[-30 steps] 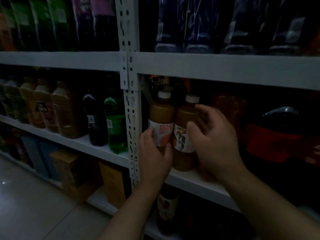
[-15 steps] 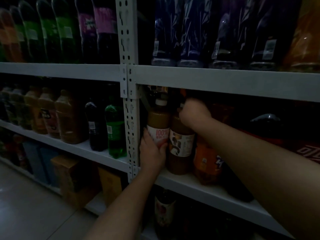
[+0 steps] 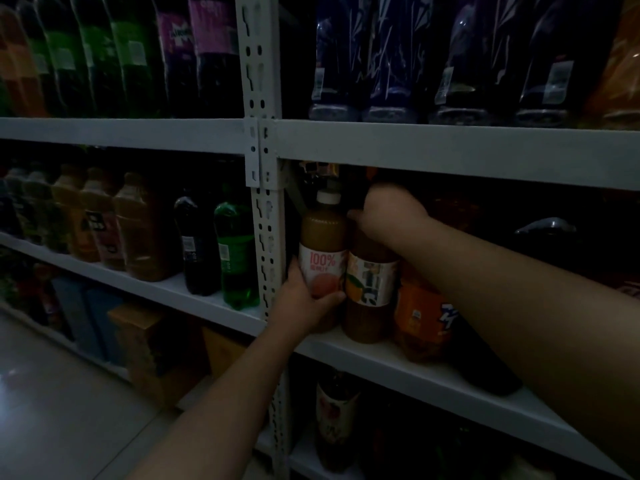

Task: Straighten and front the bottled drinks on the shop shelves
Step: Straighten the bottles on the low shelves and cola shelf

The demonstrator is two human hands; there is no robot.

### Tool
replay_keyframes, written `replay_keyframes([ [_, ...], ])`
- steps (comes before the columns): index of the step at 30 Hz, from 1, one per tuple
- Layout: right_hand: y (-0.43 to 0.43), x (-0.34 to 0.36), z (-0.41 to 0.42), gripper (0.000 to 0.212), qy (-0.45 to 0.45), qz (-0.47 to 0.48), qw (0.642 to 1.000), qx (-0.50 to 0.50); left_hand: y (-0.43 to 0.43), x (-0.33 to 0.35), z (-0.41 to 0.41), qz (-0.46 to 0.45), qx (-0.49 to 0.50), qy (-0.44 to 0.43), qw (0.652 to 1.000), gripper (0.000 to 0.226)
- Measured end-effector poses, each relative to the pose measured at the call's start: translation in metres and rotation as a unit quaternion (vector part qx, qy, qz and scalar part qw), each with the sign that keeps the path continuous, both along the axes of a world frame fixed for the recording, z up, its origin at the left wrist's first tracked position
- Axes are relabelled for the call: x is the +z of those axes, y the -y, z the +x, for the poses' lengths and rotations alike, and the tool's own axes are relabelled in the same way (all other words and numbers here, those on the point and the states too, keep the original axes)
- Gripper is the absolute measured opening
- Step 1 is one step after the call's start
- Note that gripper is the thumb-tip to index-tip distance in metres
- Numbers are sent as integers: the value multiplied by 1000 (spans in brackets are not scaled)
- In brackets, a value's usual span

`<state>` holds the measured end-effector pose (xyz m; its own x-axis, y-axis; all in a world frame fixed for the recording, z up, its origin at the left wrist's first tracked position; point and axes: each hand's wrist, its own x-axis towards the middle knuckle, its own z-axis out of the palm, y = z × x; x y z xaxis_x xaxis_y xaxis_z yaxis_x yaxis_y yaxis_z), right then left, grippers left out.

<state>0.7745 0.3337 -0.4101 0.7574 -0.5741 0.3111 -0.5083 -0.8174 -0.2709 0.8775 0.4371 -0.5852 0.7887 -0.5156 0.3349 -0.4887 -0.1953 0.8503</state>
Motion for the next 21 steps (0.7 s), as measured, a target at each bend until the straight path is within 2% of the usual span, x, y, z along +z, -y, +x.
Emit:
replay_keyframes([
  [2, 0, 0, -1, 12, -4, -13, 1000, -10, 3, -9, -4, 34, 84, 23, 996, 90],
  [4, 0, 0, -2, 10, 0, -14, 1000, -8, 4, -15, -7, 24, 122, 40, 991, 81],
  [10, 6, 3, -3, 5, 16, 0, 999, 31, -2, -11, -1, 27, 64, 52, 996, 69],
  [13, 10, 4, -3, 11, 32, 31, 998, 46, -9, -9, 2, 31, 15, 34, 999, 64],
  [15, 10, 3, -3, 15, 48, 57, 995, 65, -13, -8, 2, 27, -15, 26, 999, 64],
  [17, 9, 1, -3, 5, 51, 31, 996, 65, -14, -9, -1, 28, -8, 37, 999, 70],
  [21, 8, -4, -4, 19, 24, -66, 997, 22, -9, -12, -16, 102, 128, 84, 983, 87],
])
